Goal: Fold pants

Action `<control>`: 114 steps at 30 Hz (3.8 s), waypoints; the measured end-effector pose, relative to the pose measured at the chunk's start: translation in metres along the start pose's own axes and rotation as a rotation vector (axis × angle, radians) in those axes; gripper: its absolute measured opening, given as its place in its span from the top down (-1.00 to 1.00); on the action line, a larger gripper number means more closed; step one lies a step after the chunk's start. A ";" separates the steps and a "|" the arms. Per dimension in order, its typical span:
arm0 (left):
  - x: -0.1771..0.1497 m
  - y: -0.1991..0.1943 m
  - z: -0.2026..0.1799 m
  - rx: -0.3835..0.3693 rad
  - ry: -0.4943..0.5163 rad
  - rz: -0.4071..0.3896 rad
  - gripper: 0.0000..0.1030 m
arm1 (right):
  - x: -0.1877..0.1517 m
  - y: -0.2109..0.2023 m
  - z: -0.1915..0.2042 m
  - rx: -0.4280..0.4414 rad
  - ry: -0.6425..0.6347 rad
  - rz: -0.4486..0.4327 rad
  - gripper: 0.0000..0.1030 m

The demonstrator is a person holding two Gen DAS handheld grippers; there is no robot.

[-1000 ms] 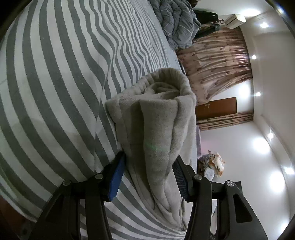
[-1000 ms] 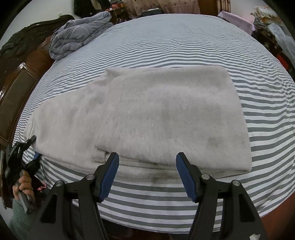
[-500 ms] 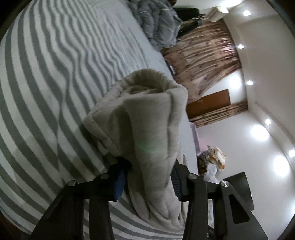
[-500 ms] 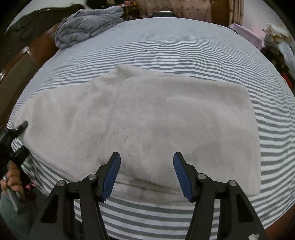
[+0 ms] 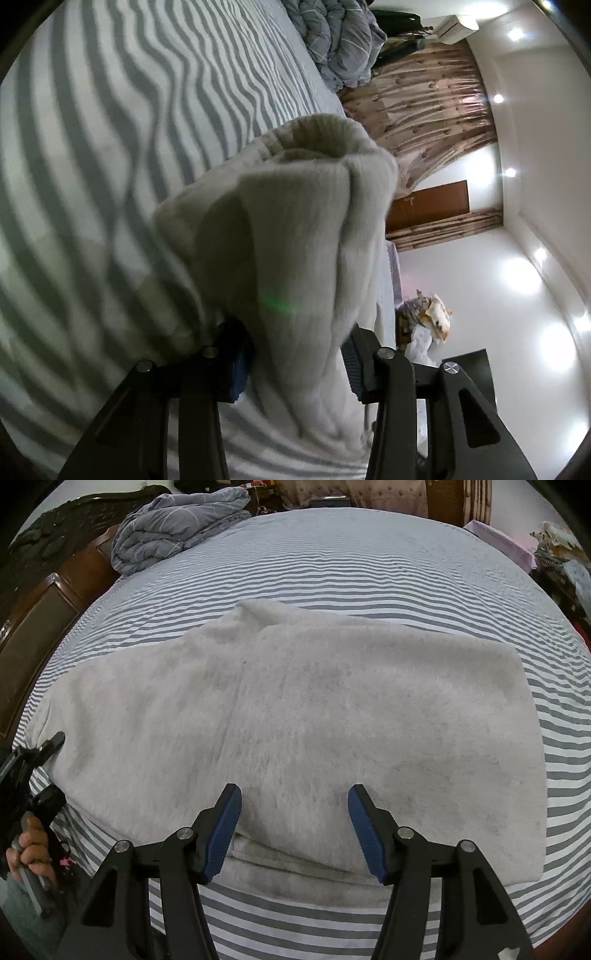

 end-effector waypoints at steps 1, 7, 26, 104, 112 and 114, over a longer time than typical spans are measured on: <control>0.002 0.003 -0.002 0.004 -0.004 -0.001 0.13 | 0.000 0.001 0.000 0.003 0.004 0.000 -0.11; 0.006 0.007 -0.010 0.019 -0.010 -0.038 0.42 | -0.002 0.003 -0.001 0.003 0.001 0.003 -0.12; -0.016 0.026 -0.164 0.125 0.370 -0.049 0.59 | -0.004 -0.014 -0.023 0.095 0.101 -0.018 -0.13; -0.239 0.138 -0.240 0.403 0.906 0.277 -0.89 | -0.074 -0.076 -0.168 0.318 0.441 -0.155 -0.17; -0.189 0.125 -0.205 0.463 0.794 0.230 -0.89 | -0.054 -0.053 -0.142 0.400 0.467 -0.136 -0.22; -0.182 0.122 -0.200 0.470 0.795 0.212 -0.89 | -0.049 -0.049 -0.140 0.420 0.480 -0.137 -0.24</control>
Point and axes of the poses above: each gripper's, at about its wrist camera, not at the fingertips, and y roughly the way its jaws point, z to its left, x to its top, the point moved 8 cm from there along y, roughly the way its jaws point, and after that the axes turned 3 degrees about -x, right-handed, at the moved point
